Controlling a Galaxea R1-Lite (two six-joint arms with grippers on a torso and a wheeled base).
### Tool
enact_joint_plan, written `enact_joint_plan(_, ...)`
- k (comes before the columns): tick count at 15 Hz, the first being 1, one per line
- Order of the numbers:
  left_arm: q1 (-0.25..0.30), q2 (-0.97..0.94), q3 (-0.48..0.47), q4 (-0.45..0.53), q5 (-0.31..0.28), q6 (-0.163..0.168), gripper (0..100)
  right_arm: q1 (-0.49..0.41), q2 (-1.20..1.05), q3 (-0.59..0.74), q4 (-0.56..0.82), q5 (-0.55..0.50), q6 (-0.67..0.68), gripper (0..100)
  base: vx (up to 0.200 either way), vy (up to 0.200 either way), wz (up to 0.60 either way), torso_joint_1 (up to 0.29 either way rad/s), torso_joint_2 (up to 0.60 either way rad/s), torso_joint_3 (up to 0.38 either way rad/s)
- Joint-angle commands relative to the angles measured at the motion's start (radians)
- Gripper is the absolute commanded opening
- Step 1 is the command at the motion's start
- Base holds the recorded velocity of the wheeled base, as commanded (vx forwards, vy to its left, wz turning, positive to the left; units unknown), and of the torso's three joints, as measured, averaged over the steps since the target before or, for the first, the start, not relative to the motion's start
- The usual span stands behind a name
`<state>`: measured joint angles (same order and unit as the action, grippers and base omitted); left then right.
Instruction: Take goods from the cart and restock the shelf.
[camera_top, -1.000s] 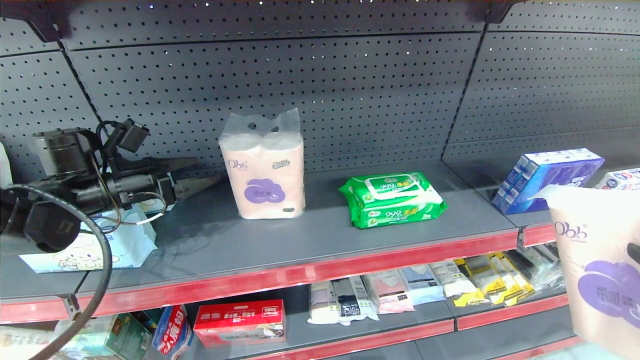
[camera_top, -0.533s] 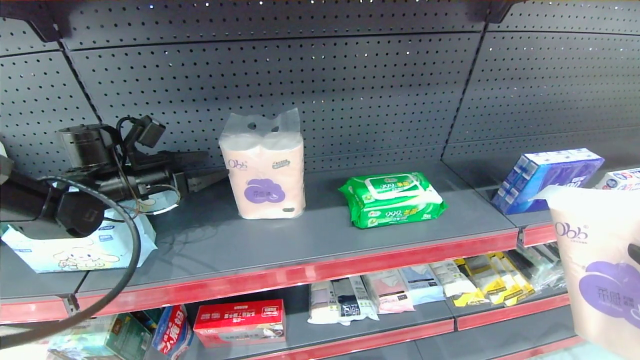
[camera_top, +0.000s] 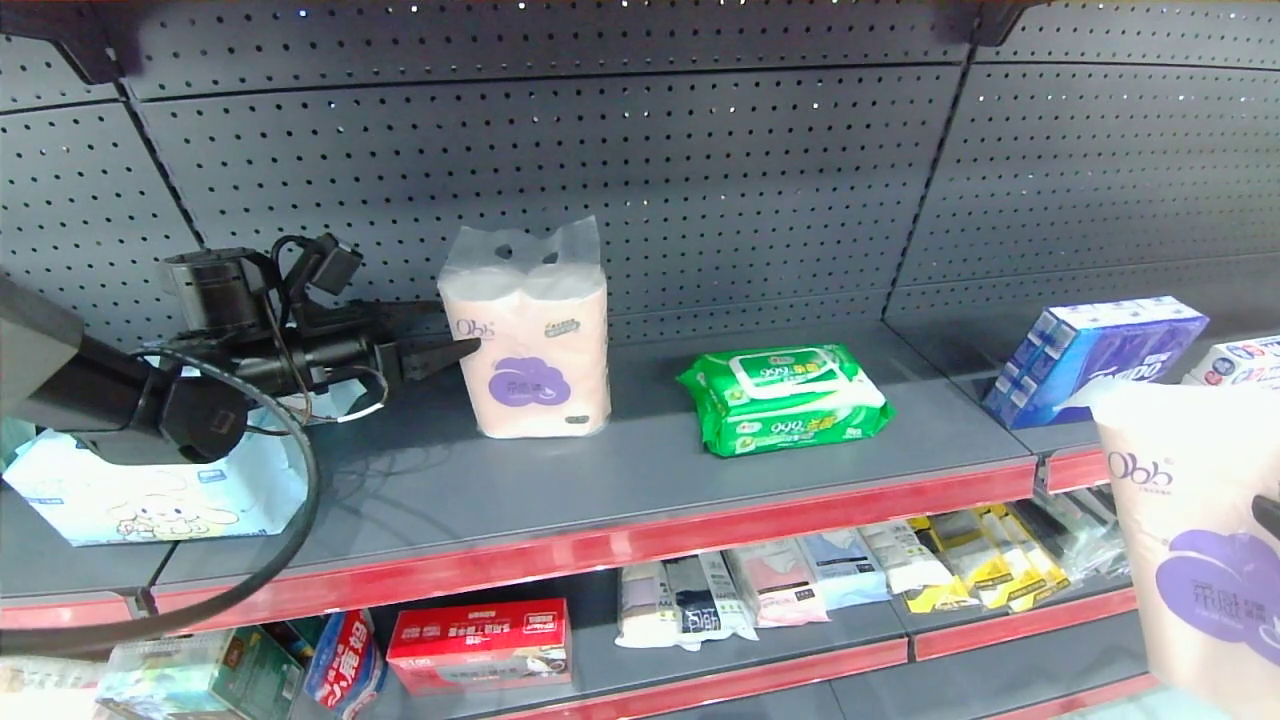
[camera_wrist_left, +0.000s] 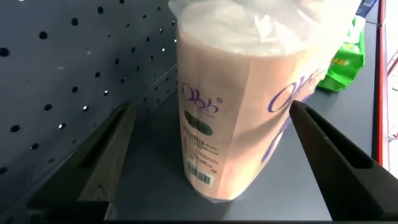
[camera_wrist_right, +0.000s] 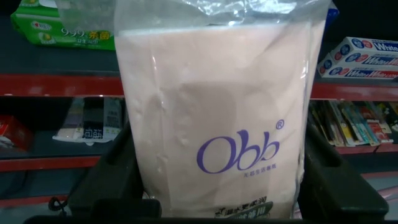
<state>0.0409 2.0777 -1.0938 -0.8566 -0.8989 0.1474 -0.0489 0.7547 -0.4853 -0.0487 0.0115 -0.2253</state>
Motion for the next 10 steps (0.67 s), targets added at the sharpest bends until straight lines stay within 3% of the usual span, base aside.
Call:
enact_joint_plan(1,-0.016,0.016,-0.020,0.001,0.000,-0.002,100,0.000,-0.001,0.008,0.000,0.001,0.000,0,0.000,0.000,0.00,0.000,0.00,0.000)
enact_joint_plan(4,-0.036,0.052,-0.075,0.001,-0.002,-0.006,100,0.000,0.000,0.011,0.000,0.001,-0.002,0,0.000,0.000,0.00,0.000,0.00,0.000)
enact_joint_plan(10,-0.052,0.076,-0.087,0.002,-0.006,-0.008,100,0.000,0.000,0.010,0.000,0.001,-0.002,0,0.000,0.000,0.00,0.000,0.00,0.000)
